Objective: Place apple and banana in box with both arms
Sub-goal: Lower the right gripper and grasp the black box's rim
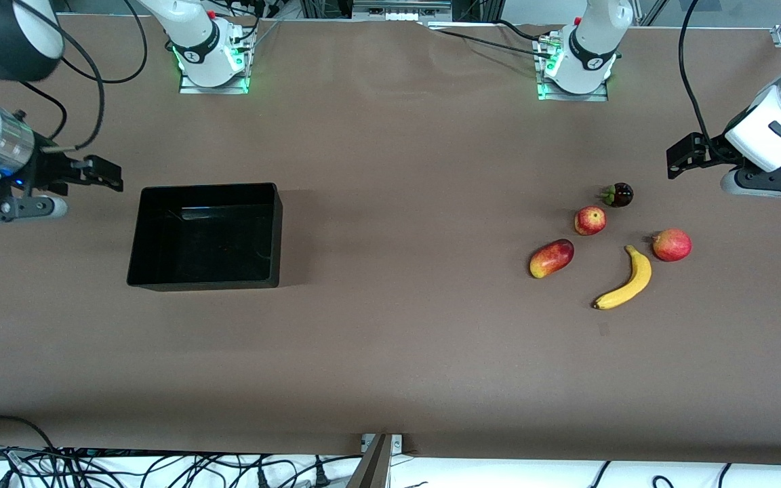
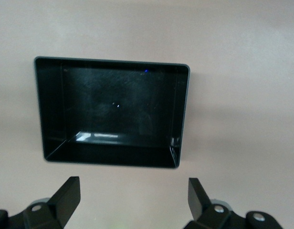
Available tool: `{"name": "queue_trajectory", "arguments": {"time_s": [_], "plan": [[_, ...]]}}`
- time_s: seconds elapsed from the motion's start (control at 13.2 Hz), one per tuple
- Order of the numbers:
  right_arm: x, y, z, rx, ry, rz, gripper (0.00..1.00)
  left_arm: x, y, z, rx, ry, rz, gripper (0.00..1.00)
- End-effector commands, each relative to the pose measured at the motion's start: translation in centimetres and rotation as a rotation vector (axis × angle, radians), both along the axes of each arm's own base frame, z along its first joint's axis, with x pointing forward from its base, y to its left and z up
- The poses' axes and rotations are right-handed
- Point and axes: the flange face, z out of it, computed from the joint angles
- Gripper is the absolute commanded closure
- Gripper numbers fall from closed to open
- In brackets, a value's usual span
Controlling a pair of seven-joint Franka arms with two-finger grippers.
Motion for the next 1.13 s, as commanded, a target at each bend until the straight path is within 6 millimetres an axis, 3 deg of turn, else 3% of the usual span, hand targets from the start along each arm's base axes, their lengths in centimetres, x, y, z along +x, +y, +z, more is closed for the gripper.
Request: {"name": "queue_trajectory", "arguments": {"time_s": [0.0, 0.23, 0.45, 0.6, 0.68, 0.91, 0.98, 1.06], "plan": [[0.6, -3.0, -5.9, -0.016, -0.001, -0.019, 0.00, 0.3, -0.1, 0.5, 0.025, 0.006, -0.003, 0.00], [2.3, -6.7, -13.9, -0.007, 0.003, 0.021, 0.00, 0.2, 0.0, 0.7, 0.024, 0.001, -0.002, 0.00], [0.6, -7.9, -21.5, -0.005, -0.029, 0.006, 0.02, 0.2, 0.0, 0.6, 0.025, 0.004, -0.002, 0.00], [-0.8, -8.1, -24.1, -0.003, -0.020, 0.001, 0.12, 0.2, 0.0, 0.7, 0.025, 0.003, -0.002, 0.00], [-1.2, -8.1, -24.7, -0.003, -0.012, 0.004, 0.26, 0.2, 0.1, 0.6, 0.025, 0.003, -0.002, 0.00], [-1.8, -8.5, -25.5, 0.004, 0.005, 0.035, 0.91, 0.3, 0.1, 0.7, 0.024, 0.001, -0.002, 0.00], [-1.9, -8.9, -25.5, 0.003, 0.007, 0.029, 1.00, 0.2, 0.0, 0.7, 0.024, 0.002, -0.005, 0.00], [-1.9, -8.9, -25.5, 0.004, 0.015, 0.032, 1.00, 0.2, -0.1, 0.7, 0.024, 0.002, -0.006, 0.00]]}}
